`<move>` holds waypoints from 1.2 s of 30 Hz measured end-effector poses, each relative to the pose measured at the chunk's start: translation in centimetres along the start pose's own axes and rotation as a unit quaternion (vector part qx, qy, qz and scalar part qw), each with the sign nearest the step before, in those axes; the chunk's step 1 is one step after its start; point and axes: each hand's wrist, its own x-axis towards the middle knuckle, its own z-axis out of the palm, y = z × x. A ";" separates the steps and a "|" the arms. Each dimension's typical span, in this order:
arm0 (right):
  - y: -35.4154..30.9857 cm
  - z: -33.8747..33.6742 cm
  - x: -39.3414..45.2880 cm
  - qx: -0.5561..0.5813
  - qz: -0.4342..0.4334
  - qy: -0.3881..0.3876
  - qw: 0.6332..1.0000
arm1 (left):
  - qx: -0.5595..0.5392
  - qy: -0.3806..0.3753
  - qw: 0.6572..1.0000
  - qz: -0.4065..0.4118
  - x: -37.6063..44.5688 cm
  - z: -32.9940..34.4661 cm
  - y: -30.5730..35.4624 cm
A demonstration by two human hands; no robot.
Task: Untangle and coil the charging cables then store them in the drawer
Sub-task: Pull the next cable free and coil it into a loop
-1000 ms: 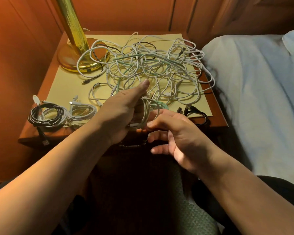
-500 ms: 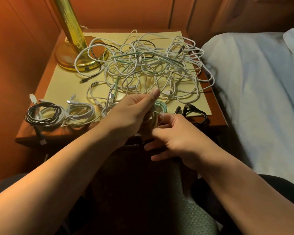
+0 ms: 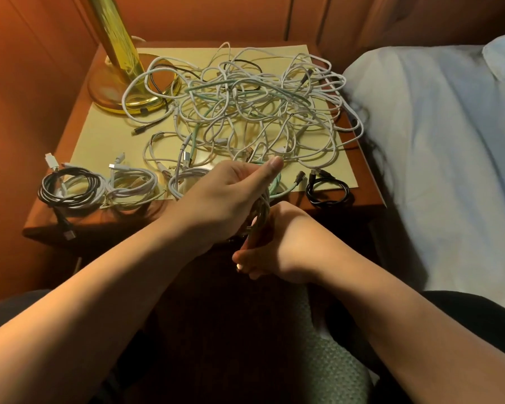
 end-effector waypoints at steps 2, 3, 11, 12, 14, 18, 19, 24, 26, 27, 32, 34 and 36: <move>0.0 -0.2 0.2 -0.081 -0.013 -0.001 0.997 | 0.002 -0.026 0.999 -0.037 -0.3 -0.2 0.4; -0.1 -0.1 0.2 -0.105 -0.022 -0.006 0.994 | 0.014 -0.042 0.997 -0.064 -0.4 -0.5 0.6; -0.3 2.2 1.3 -0.207 -0.056 -0.026 0.976 | 0.116 -0.093 0.972 -0.181 -1.9 -0.2 1.8; -0.3 2.4 1.2 -0.214 -0.061 -0.028 0.974 | 0.123 -0.099 0.970 -0.186 -2.0 -0.4 1.8; -0.8 2.7 0.9 -0.240 -0.081 -0.031 0.967 | 0.141 -0.100 0.965 -0.199 -2.5 -0.7 2.0; -1.5 2.7 0.3 -0.262 -0.098 -0.007 0.960 | 0.175 -0.071 0.967 -0.173 -2.3 -1.5 2.0; -1.5 2.6 0.3 -0.249 -0.091 -0.010 0.964 | 0.192 -0.047 0.968 -0.154 -2.0 -1.6 1.8; -2.1 0.7 -1.3 -0.131 -0.085 -0.040 0.987 | 0.138 0.040 0.986 -0.088 -1.4 -2.0 1.8; -2.3 -0.8 -2.4 -0.095 -0.097 -0.033 0.990 | 0.076 0.060 0.995 -0.031 -1.6 -2.4 2.4; -2.4 -1.7 -2.9 -0.061 -0.104 -0.021 0.993 | 0.046 0.075 0.996 -0.001 -1.7 -2.6 2.6; -2.3 -3.4 -3.7 0.040 -0.230 0.128 0.964 | -0.010 0.106 0.992 0.065 -2.4 -2.1 3.5; -2.3 -3.1 -3.5 0.054 -0.245 0.136 0.959 | -0.006 0.131 0.989 0.070 -2.7 -1.8 3.8; -2.3 -2.8 -3.2 0.067 -0.242 0.141 0.958 | -0.001 0.153 0.984 0.094 -3.0 -1.7 3.8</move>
